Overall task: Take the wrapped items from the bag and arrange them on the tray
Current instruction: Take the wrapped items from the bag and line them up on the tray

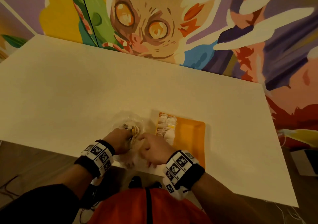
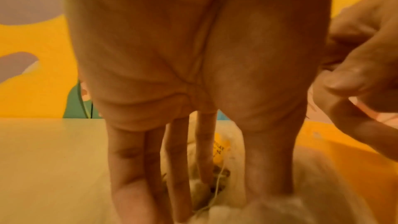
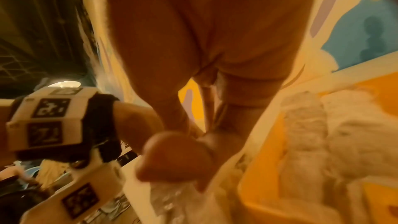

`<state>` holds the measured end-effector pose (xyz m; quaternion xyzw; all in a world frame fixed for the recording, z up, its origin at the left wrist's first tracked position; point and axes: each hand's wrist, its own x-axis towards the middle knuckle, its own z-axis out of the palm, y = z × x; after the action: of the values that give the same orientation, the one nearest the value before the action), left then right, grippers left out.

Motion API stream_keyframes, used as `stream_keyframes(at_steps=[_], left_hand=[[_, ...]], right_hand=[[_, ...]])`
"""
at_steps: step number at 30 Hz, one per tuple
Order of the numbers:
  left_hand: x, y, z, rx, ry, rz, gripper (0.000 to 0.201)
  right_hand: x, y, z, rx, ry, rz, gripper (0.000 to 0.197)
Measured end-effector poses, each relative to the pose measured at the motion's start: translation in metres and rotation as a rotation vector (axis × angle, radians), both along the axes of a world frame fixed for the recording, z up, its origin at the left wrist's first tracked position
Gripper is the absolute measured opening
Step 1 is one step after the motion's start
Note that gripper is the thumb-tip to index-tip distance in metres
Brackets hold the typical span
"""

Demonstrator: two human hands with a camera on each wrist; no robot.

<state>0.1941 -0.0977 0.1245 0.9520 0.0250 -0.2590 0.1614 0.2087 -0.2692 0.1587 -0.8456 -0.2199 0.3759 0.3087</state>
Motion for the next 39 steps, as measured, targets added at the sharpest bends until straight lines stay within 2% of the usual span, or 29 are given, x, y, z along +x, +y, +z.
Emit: stream_keyframes(at_steps=[4,7,11,17,22,24,26,29,33,35,39], left_hand=[[0.003,-0.001,-0.020,-0.004,0.038,0.035,0.032],[0.003,0.004,-0.035,-0.023,0.025,0.050,0.045],[0.002,0.003,-0.042,-0.044,0.011,0.062,0.043],[0.002,-0.002,-0.045,-0.070,-0.004,0.074,0.030],[0.002,-0.002,-0.041,-0.018,0.041,0.065,0.029],[0.002,-0.001,-0.038,0.031,0.078,0.015,0.028],[0.001,0.003,-0.032,0.031,0.094,-0.024,0.032],[0.000,0.014,-0.025,-0.121,0.078,0.039,0.031],[-0.003,0.017,-0.010,-0.599,0.077,0.424,0.021],[-0.009,0.017,-0.001,-0.797,0.085,0.534,0.013],[-0.017,0.022,0.000,-0.970,0.057,0.629,0.021]], right_hand=[[-0.009,0.016,-0.007,-0.127,0.014,0.121,0.053],[-0.010,0.020,-0.012,-0.152,0.034,0.161,0.053],[-0.006,0.018,-0.018,-0.143,0.048,0.132,0.053],[-0.005,0.016,-0.024,-0.141,0.149,0.082,0.070],[-0.005,0.014,-0.025,-0.127,0.164,0.054,0.067],[-0.003,0.012,-0.027,-0.132,0.140,0.059,0.072],[-0.004,0.011,-0.028,-0.104,0.167,0.040,0.068],[-0.004,0.008,-0.029,-0.064,0.204,0.005,0.061],[-0.003,0.007,-0.031,-0.061,0.197,-0.039,0.057],[-0.003,0.007,-0.032,-0.058,0.168,-0.041,0.056],[-0.003,0.007,-0.032,-0.041,0.149,-0.043,0.046]])
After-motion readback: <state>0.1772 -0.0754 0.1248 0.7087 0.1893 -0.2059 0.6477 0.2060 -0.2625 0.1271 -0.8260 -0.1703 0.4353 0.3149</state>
